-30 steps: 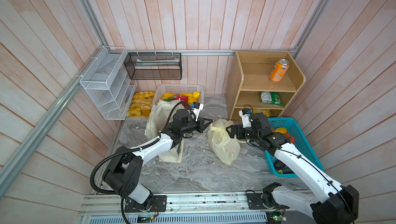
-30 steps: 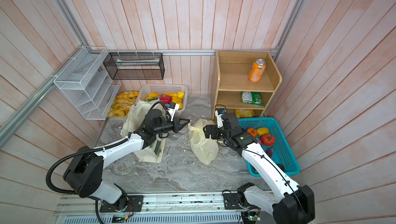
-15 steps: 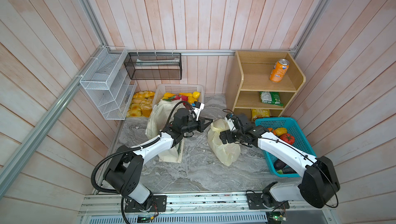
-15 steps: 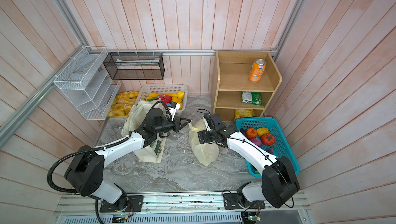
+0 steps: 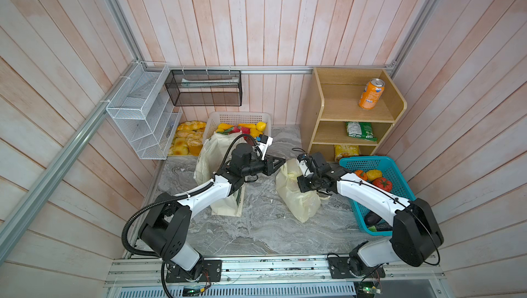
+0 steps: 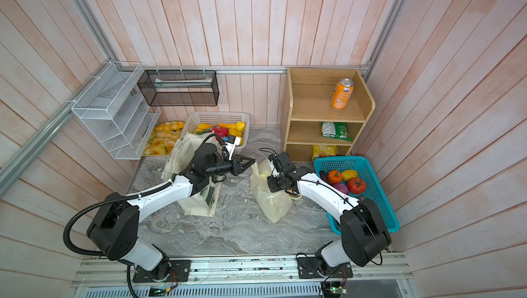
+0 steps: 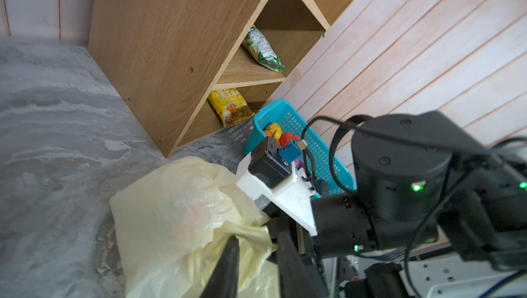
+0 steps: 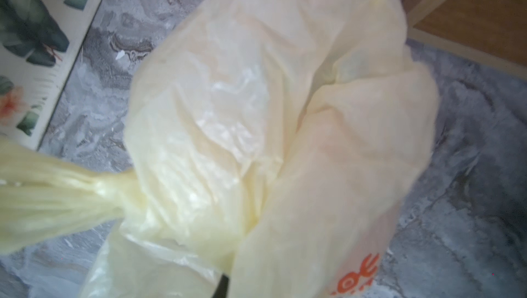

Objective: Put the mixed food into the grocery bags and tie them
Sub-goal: 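Grasp the cream bag's knotted top with the right gripper, then lift the cream bag with the right gripper while the left gripper opens the canvas tote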

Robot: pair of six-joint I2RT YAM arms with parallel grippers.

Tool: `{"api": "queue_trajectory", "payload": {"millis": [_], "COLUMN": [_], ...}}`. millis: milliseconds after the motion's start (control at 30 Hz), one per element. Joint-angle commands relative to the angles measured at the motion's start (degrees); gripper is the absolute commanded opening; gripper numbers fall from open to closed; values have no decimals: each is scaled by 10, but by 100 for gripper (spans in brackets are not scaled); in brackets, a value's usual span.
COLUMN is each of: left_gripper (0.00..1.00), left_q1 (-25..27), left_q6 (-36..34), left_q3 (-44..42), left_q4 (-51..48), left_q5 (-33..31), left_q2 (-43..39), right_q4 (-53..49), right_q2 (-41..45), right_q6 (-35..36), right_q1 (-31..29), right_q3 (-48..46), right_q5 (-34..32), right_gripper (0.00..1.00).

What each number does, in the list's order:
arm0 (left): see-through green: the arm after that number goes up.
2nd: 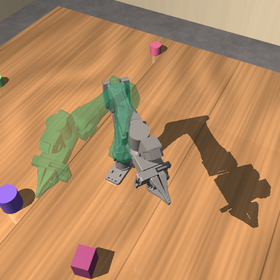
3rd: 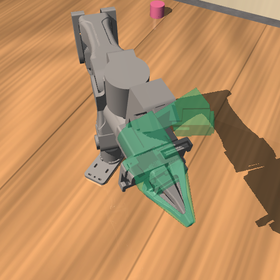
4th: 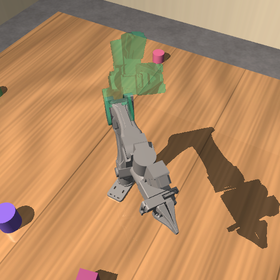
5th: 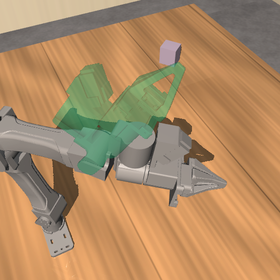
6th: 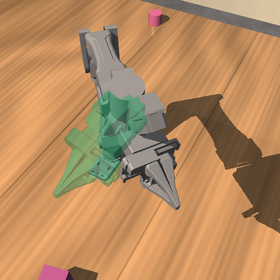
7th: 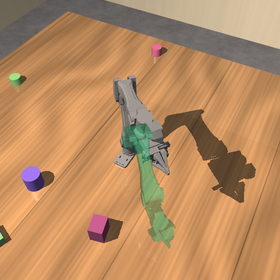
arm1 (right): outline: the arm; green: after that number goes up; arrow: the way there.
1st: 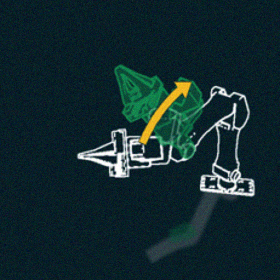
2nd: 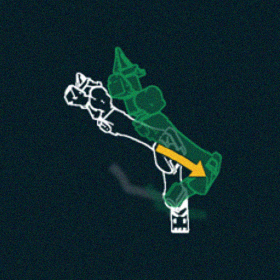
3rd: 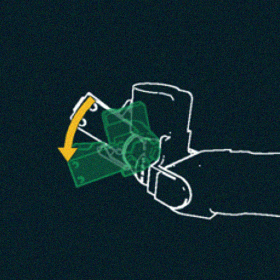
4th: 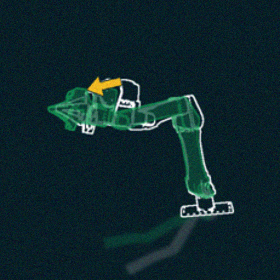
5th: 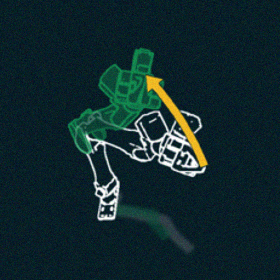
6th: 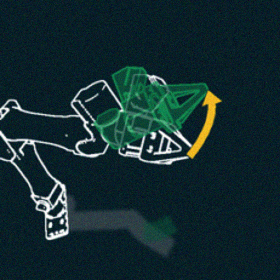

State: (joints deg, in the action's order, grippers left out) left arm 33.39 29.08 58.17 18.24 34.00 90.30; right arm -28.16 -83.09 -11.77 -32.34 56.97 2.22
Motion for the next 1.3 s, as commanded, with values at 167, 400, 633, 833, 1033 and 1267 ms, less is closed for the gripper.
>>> {"api": "queue_trajectory", "payload": {"millis": [167, 400, 633, 833, 1033, 1267], "left_gripper": [53, 57, 57, 57, 57, 31], "left_q1": [-13, -51, -56, -47, -25, -10], "left_q6": [-11, -38, -127, -156, -163, -162], "left_q3": [70, 125, 213, 188, 173, 166], "left_q4": [-58, -187, -475, -569, -590, -611], "left_q5": [-6, -78, -258, -333, -371, -384], "left_q2": [-64, -142, -143, -129, -103, -67], "right_q4": [-16, -24, -57, -66, -71, -79], "right_q2": [69, 123, 145, 151, 149, 154], "right_q6": [-25, -47, -55, -56, -52, -47], "right_q1": [-2, -2, -2, -3, -2, 0], "right_q3": [15, 27, 84, 121, 136, 156], "right_q5": [19, 22, 25, 28, 28, 28], "right_gripper": [0, 0, 0, 0, 0, 0]}}
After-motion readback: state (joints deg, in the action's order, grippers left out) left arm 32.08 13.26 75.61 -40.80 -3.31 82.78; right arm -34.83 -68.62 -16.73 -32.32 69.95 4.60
